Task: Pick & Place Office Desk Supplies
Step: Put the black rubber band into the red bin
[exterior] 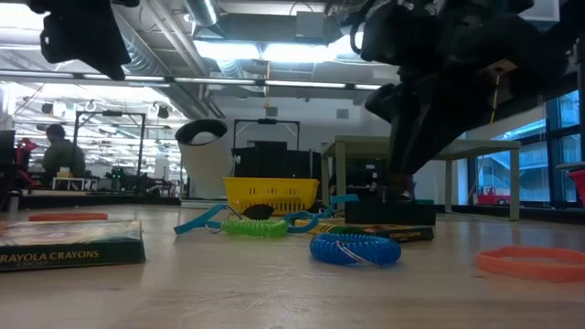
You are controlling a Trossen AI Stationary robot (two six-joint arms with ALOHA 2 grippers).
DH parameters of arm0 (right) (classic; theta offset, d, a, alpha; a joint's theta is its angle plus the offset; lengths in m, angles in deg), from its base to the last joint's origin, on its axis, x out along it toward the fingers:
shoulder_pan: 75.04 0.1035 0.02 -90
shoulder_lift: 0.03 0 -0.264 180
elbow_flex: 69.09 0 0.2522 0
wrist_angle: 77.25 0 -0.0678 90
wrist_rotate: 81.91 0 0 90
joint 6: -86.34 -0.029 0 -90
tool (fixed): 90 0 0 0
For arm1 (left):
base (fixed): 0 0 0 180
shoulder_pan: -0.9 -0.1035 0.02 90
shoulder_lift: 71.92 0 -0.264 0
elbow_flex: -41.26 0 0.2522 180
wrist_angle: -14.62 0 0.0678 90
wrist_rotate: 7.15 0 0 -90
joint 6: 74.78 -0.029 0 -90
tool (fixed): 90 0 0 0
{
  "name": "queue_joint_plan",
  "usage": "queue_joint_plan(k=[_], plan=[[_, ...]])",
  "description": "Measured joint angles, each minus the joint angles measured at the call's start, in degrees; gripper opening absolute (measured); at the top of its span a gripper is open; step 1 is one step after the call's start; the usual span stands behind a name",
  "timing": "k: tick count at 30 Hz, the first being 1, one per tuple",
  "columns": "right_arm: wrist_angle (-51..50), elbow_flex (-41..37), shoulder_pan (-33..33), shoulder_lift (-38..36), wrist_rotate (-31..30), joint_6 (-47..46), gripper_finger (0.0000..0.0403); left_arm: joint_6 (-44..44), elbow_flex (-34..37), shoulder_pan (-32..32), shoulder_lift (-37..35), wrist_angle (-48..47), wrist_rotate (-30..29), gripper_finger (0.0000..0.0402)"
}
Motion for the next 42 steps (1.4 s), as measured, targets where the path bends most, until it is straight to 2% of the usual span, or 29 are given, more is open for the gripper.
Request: queue_joint_plan(k=[17,22,25,30,42], plan=[[4.8,0.1,0.0,5.9,1.1,-0.5,0.0111,-2.1,0.0,-2.0,0.0,1.4,2.2,0.013],[5.4,0.1,-0.1,7.1,-1.6,-1.7,0.0109,-2.1,0.0,-2.0,0.0,1.6,3.0,0.013],[6.1,0.1,-0.2,7.1,-1.9,-1.6,0.0088,-2.1,0.0,-2.0,0.0,1.6,3.4,0.013],[5.9,0.1,-0.2,7.1,-1.8,-1.6,0.0013,-2.1,0.0,-2.0,0.0,1.7,4.1,0.013],[6.0,0.1,-0.2,7.0,-1.6,-6.6,0.0003,-1.9,0.0,-1.9,0.0,1.6,5.5,0.013]])
